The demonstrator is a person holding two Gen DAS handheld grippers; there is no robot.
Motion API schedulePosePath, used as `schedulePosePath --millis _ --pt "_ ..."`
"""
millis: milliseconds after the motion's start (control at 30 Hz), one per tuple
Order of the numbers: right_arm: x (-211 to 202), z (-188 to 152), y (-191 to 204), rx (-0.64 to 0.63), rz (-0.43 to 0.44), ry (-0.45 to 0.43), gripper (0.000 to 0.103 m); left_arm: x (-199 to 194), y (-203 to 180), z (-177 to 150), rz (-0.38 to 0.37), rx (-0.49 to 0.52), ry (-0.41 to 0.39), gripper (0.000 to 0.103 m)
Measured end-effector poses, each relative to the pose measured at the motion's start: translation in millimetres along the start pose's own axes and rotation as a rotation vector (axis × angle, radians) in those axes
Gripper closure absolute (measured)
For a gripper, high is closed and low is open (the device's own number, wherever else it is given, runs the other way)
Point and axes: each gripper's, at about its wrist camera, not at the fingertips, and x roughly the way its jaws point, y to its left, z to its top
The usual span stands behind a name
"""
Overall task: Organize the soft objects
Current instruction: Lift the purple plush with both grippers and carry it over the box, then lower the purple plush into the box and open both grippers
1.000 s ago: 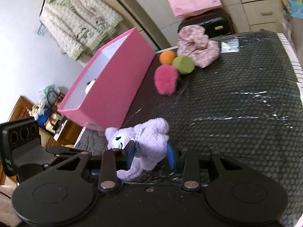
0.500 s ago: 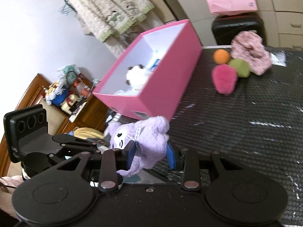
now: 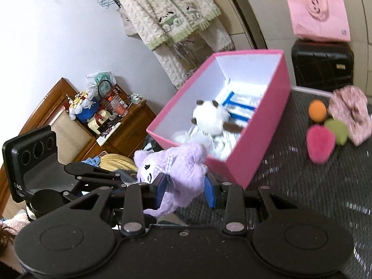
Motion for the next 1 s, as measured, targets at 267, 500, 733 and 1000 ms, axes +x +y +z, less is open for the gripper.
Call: schedulePosePath --millis 267,500,733,1000 --pt "19.8 46.2 -8.9 -0.011 -0.018 -0.06 0.062 -1.8 27.3 38.1 0.011 0.007 -0.078 0.072" --pt "49.1 95.1 -30.0 -0.001 -0.02 -0.091 0.062 13.1 63.5 79.3 0.064 -0.017 -0.137 0.071" --pt "92.8 132.0 -68.4 0.041 -0.028 -0.111 0.063 47.7 108.7 114.2 0.124 -0.089 -0.137 0.072" --pt "128.9 150.0 -85.4 0.032 -0.1 -0.104 0.063 91.0 140.3 140.9 0.201 -0.121 -0.065 0.072"
